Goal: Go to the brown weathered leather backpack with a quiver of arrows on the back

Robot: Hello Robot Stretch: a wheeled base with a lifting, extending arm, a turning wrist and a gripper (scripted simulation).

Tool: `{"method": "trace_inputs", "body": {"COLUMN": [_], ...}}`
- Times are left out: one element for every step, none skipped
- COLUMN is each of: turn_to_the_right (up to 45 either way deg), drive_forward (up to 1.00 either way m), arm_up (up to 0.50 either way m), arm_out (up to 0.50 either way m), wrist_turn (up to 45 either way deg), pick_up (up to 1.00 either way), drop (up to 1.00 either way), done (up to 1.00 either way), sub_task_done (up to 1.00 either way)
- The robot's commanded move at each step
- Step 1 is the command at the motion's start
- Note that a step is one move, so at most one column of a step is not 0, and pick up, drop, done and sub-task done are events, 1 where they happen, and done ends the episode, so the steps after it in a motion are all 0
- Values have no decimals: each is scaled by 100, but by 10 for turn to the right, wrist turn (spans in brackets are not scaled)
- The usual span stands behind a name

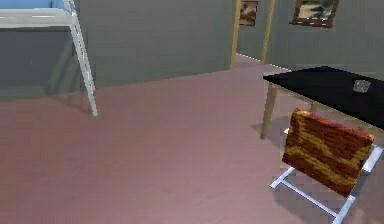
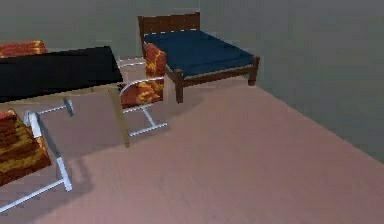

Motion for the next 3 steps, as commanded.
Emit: {"method": "trace_inputs", "body": {"turn_to_the_right": [0, -90, 0], "drive_forward": [100, 0, 15], "arm_up": [0, 0, 0], "arm_out": [0, 0, 0], "wrist_turn": [0, 0, 0], "pick_up": [0, 0, 0], "drop": [0, 0, 0], "done": [0, 0, 0], "sub_task_done": [0, 0, 0]}}
